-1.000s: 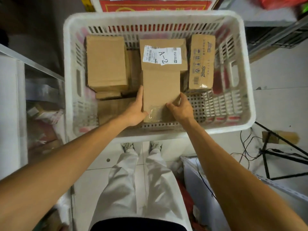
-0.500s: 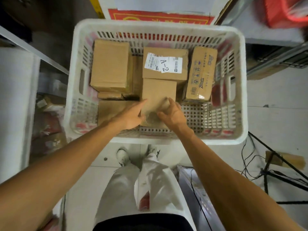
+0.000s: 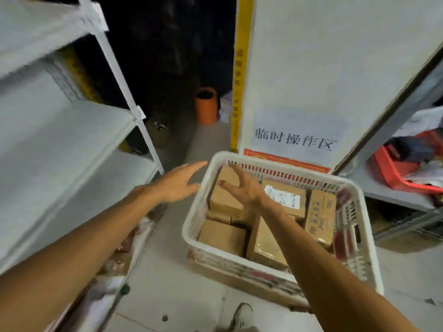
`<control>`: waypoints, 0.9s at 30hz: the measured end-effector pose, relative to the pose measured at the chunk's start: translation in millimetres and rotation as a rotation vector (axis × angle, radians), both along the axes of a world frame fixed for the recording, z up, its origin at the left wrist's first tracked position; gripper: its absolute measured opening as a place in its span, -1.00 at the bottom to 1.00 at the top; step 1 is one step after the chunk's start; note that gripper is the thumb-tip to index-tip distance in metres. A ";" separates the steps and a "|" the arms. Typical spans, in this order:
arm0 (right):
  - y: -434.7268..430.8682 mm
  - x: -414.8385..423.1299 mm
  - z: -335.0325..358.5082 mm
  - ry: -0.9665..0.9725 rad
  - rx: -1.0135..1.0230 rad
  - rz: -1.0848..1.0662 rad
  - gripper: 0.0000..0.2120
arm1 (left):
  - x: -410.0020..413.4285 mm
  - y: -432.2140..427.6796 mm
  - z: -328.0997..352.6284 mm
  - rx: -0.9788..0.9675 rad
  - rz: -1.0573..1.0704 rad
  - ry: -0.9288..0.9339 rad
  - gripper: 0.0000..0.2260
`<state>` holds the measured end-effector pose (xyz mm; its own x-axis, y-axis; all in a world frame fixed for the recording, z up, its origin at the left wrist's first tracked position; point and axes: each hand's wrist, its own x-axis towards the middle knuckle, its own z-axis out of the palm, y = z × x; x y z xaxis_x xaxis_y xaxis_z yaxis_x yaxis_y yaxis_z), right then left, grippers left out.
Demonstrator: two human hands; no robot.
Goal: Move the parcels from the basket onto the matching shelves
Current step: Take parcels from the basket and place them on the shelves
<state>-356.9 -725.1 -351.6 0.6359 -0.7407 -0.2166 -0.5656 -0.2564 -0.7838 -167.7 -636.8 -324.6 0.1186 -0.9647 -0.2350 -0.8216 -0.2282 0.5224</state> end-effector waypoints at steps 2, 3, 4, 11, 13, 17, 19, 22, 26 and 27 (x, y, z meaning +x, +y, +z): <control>11.3 43.0 36.8 -0.059 -0.058 0.077 -0.33 | 33.2 32.6 39.4 -0.070 0.127 0.025 -0.44; 17.8 65.1 54.7 -0.095 -0.086 0.131 -0.33 | 49.2 49.9 58.1 -0.107 0.190 0.027 -0.45; 25.8 87.5 73.2 -0.133 -0.121 0.192 -0.34 | 64.8 68.3 76.8 -0.141 0.246 0.009 -0.45; 98.4 223.9 178.2 -0.301 -0.258 0.663 -0.35 | 149.7 224.5 173.5 -0.200 0.617 -0.280 -0.50; 121.5 253.6 198.9 -0.305 -0.250 0.795 -0.32 | 154.1 269.2 192.8 -0.214 0.742 -0.369 -0.51; 176.9 300.7 228.7 -0.372 -0.317 0.998 -0.32 | 141.5 351.1 223.7 -0.229 0.977 -0.484 -0.55; 211.0 316.3 239.1 -0.424 -0.323 1.102 -0.34 | 129.0 392.4 233.7 -0.246 1.097 -0.495 -0.56; 267.3 331.7 250.4 -0.466 -0.280 1.234 -0.35 | 100.3 451.0 242.3 -0.254 1.279 -0.489 -0.57; 347.4 335.9 261.0 -0.455 -0.233 1.403 -0.34 | 50.7 519.6 257.3 -0.339 1.503 -0.339 -0.60; 366.3 334.8 263.0 -0.455 -0.222 1.435 -0.34 | 38.5 534.5 261.7 -0.351 1.531 -0.337 -0.60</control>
<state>-22.1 -358.8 -88.5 0.8040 0.5527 0.2194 0.5283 -0.4946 -0.6901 -129.2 -102.3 -62.9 0.9746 0.1062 0.1970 -0.0270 -0.8180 0.5746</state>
